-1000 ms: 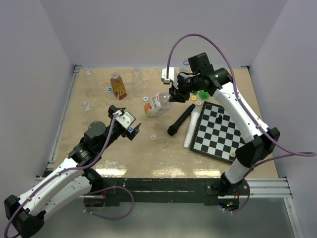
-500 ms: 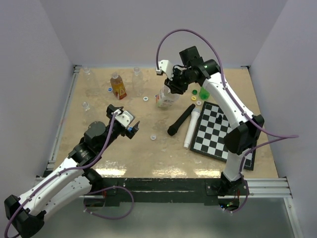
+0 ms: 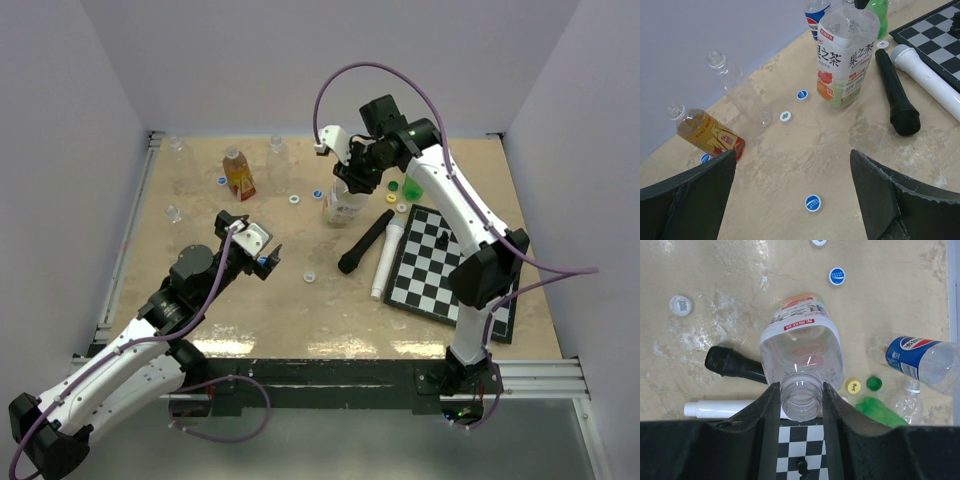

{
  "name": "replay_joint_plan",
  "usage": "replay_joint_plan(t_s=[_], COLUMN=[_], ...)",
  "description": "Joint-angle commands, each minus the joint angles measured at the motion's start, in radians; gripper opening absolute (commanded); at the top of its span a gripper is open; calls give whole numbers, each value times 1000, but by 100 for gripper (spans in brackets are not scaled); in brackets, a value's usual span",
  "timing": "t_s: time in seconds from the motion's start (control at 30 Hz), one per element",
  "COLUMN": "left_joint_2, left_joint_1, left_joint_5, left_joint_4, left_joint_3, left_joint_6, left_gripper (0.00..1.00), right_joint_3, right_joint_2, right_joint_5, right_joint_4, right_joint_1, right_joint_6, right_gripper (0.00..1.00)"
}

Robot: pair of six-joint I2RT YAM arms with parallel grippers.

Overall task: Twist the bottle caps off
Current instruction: Place the plastic bottle at the center of the board.

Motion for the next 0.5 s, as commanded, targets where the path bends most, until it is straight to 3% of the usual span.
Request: replay_joint_plan(t_s=[0.0,0.47], left_joint_2=[-4,2], left_joint_1=[4,4], left_joint_5=[-5,2], left_joint_4=[32,35], left_joint_3=[2,0], left_joint_6=[0,-1], left_gripper=[100,100], right_joint_3=[46,74], right_joint_2=[12,58], right_joint_5=[-8,-20], right_joint_4=[-26,-57], right_joint_1=[-1,-1], right_joint_6=[5,-6], right_gripper=[10,21])
